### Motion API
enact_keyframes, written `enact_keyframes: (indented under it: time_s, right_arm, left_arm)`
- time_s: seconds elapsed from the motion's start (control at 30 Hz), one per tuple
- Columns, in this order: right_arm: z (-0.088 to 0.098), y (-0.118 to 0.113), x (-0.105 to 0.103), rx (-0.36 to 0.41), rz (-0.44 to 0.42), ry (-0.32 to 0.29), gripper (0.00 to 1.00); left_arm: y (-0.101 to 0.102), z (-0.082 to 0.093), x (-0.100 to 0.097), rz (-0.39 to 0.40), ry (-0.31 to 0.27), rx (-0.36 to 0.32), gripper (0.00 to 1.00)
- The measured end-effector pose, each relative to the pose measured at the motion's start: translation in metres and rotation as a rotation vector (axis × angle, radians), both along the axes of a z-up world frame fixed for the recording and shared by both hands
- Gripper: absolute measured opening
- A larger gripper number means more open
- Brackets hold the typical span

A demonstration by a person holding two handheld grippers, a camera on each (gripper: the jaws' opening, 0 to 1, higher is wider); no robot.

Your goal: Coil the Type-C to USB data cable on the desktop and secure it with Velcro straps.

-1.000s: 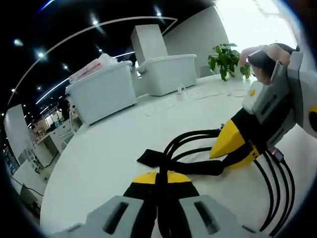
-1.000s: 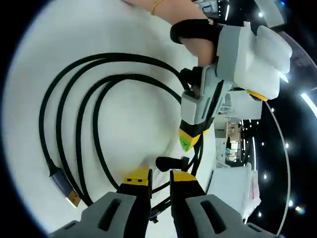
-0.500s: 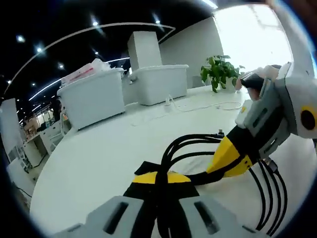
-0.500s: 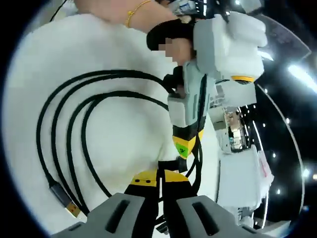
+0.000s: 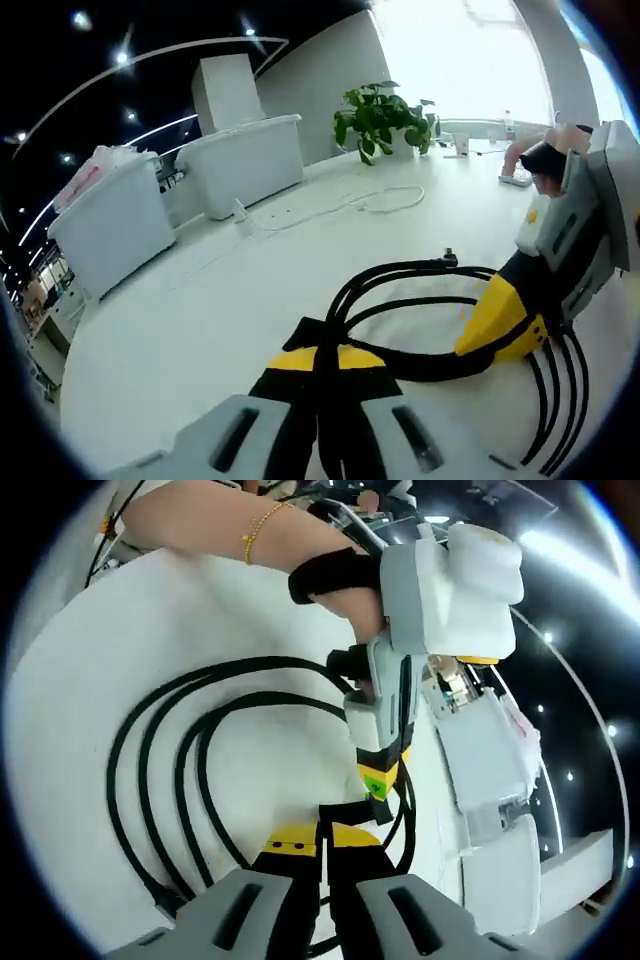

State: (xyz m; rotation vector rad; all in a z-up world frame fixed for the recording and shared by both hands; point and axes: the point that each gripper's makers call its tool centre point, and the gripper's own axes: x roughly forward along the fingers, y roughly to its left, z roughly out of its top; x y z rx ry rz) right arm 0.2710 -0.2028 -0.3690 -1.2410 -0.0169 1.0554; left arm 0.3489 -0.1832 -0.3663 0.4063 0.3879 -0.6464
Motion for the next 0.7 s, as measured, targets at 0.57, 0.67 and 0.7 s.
enact_keyframes:
  time_s: [0.57,0.67,0.7]
  right_arm:
    - [0.009,0.014,-0.011,0.091,-0.033,0.056,0.02]
    - [0.009,0.015,-0.012,0.09,-0.028,0.057,0.02]
    - [0.009,0.015,-0.012,0.089,-0.028,0.057,0.02]
  left_arm:
    - [-0.007,-0.012,-0.036,-0.14,0.119,0.018,0.06]
    - [-0.007,-0.009,-0.039,-0.147,0.154,-0.049,0.06]
    - [-0.005,-0.009,-0.037,-0.15,0.158,-0.059,0.06]
